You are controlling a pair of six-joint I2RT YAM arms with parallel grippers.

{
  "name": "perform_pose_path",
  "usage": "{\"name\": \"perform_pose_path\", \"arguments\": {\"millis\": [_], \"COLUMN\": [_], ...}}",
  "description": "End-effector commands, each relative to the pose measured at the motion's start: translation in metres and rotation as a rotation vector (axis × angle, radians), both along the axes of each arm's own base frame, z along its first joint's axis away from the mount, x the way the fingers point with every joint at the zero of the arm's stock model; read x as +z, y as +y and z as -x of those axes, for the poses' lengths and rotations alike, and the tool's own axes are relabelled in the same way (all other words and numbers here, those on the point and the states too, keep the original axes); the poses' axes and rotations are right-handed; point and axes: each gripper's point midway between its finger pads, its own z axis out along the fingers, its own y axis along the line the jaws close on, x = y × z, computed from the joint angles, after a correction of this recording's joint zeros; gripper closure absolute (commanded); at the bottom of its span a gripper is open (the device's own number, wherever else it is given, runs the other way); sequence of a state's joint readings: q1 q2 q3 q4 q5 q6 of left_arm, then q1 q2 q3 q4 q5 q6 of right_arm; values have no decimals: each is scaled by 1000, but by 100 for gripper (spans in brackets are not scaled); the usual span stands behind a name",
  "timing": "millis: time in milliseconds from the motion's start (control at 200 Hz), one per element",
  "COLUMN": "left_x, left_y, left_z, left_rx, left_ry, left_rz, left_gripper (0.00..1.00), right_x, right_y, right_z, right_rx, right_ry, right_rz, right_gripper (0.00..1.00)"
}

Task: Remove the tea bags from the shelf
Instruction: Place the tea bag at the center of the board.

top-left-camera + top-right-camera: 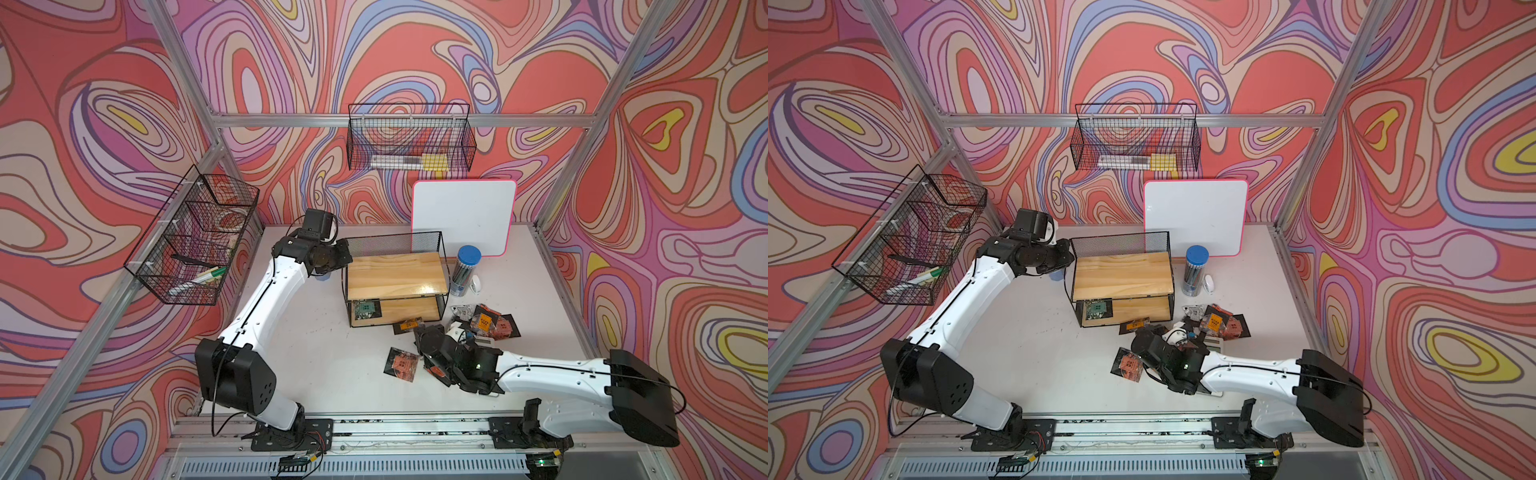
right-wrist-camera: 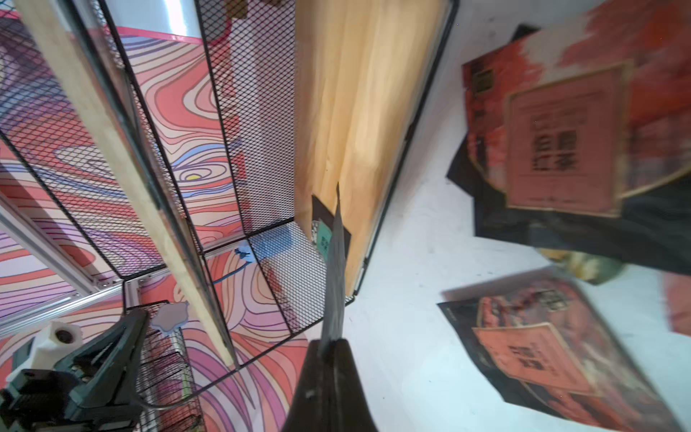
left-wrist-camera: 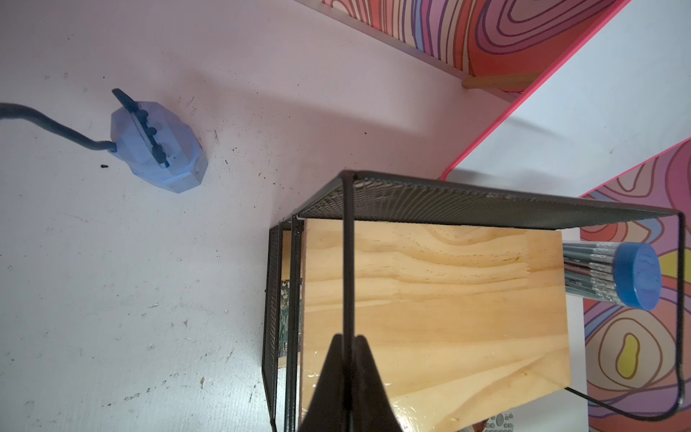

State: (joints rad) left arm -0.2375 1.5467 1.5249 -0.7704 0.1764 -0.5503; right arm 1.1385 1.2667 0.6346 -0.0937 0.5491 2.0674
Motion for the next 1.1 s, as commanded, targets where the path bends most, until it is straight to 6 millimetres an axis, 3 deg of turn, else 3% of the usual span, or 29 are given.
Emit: {"name": "perform_pose_path", "arguments": {"millis": [0,270,366,566,721,821,916,971,1097], "left_x": [-17,-16,-16,-15,-16,-15,-16,-16,-15], "left_y": [8,8,8,8,8,8,8,8,8], "left_z": [8,7,7,6,7,7,7,7,7], "left_rx": [7,6,8,9,9,8,9,8,7], "left_ry": [75,73,74,72,75,72,76,74,74], "left_rz": [-40,-40,-43,-43,-40,-39,-41,-41,-41], "left_gripper": [100,100,100,100,100,100,100,100,100], "right_x": [-36,-73,-77,-64,-43,-24,-13,-18,-26], "right_y": [-31,-51,-55,-59,-56,-38,-1,20,69], "right_z": [21,43,47,48,44,28,10,3,-15], "right_rx": [-55,-65,-70,-75,-64,-30,25,45,84], "right_ry": [133,265,293,298,263,165,54,39,-23], "right_rz": [64,124,137,157,171,144,54,3,-109], "right_gripper": [100,100,83,60,57,73,89,99,100]}}
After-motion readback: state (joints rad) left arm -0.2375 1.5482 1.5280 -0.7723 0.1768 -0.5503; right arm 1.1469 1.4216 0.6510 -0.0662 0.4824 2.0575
